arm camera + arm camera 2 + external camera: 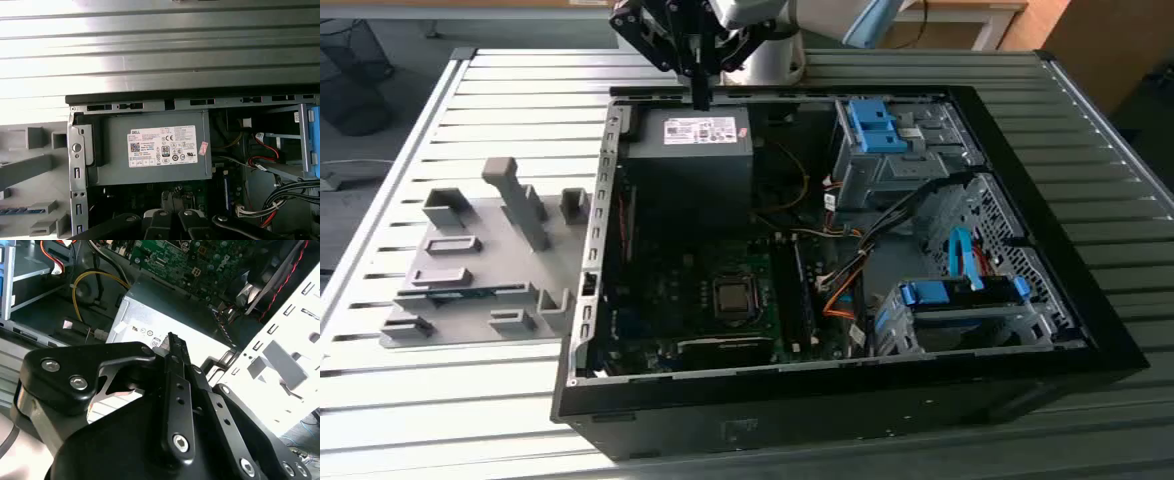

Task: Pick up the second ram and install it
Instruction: 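Reach for the second ram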

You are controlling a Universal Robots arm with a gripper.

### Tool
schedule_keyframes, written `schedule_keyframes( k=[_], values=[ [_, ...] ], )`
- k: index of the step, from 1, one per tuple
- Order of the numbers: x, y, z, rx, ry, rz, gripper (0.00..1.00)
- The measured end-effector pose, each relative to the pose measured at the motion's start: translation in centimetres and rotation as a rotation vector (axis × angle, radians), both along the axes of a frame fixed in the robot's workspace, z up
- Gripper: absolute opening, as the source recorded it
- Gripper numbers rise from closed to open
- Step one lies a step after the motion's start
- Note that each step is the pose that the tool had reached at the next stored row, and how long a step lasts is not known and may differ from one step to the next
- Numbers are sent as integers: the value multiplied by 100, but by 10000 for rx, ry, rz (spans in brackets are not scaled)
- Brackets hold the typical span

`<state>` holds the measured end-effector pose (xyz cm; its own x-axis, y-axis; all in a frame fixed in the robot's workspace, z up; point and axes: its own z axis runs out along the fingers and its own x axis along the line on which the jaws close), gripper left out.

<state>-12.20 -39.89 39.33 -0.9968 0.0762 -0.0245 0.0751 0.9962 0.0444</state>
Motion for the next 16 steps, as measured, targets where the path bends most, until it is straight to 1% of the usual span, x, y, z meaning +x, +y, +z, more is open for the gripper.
schedule_keyframes(
  k=[11,16],
  values=[
    [-7,0,0,-1,0,-1,11],
    [-53,0,0,0,0,0,11]
  ],
)
